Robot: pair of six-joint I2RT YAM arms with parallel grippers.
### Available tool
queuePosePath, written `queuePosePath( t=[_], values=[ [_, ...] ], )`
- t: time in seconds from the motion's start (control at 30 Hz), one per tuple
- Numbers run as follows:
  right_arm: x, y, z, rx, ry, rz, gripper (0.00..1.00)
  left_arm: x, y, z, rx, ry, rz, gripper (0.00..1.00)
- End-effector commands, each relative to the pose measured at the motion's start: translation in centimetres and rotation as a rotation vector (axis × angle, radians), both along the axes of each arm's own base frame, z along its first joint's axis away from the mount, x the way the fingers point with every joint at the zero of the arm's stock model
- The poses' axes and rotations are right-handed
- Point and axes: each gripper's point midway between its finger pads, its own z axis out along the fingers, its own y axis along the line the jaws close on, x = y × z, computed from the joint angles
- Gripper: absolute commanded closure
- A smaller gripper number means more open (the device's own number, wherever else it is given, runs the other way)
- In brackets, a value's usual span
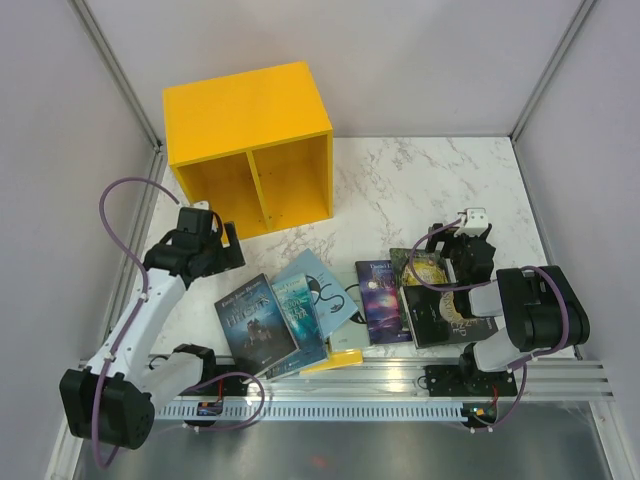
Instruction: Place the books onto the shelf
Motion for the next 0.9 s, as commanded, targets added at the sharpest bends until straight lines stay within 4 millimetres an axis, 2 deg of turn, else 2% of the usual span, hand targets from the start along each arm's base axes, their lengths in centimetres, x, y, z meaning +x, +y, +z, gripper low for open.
queuePosePath(
  t=[0.0,0.1,0.23,0.3,0.33,0.4,0.57,0.7,0.73,0.77,0.8,0.87],
  values=[
    [0.9,0.4,1.8,-0.006,-0.062,0.022,0.02,0.2,0.4,1.6,-0.015,-0.003,0.095,0.00],
    [0.9,0.4,1.6,-0.004,-0.058,0.021,0.02,-0.2,-0.5,1.7,-0.048,0.032,0.057,0.00],
    [0.8,0.4,1.7,-0.003,-0.059,0.021,0.02,-0.8,-0.6,2.0,-0.072,0.042,0.079,0.00],
    [0.9,0.4,1.7,-0.003,-0.059,0.023,0.02,-1.1,-1.5,2.5,-0.121,0.016,0.044,0.00],
    [0.9,0.4,1.7,-0.004,-0.061,0.021,0.02,-1.3,-2.8,3.0,-0.179,0.009,-0.012,0.00],
    [0.9,0.4,1.7,-0.005,-0.059,0.020,0.02,-1.5,-3.4,3.8,-0.201,-0.019,-0.052,0.00],
    [0.9,0.2,1.7,-0.004,-0.061,0.011,0.02,-2.5,-3.4,4.8,-0.203,-0.033,-0.077,0.00],
    [1.0,-1.0,1.6,0.002,-0.039,-0.078,0.02,-3.6,-2.0,4.7,-0.160,-0.015,0.001,0.00],
    [1.3,-0.8,2.9,0.005,-0.054,-0.083,0.02,-3.8,-1.3,4.4,-0.135,-0.002,0.024,0.00],
    [1.9,-0.9,2.4,-0.010,0.042,-0.092,0.02,-4.1,-1.3,4.4,-0.135,0.005,0.031,0.00],
    [2.4,-1.1,3.1,-0.011,0.067,-0.105,0.02,-4.2,-1.2,4.3,-0.133,0.010,0.038,0.00],
    [3.4,-1.2,5.7,-0.008,0.153,-0.130,0.02,-4.5,-1.0,4.1,-0.132,0.027,0.060,0.00]
  ],
)
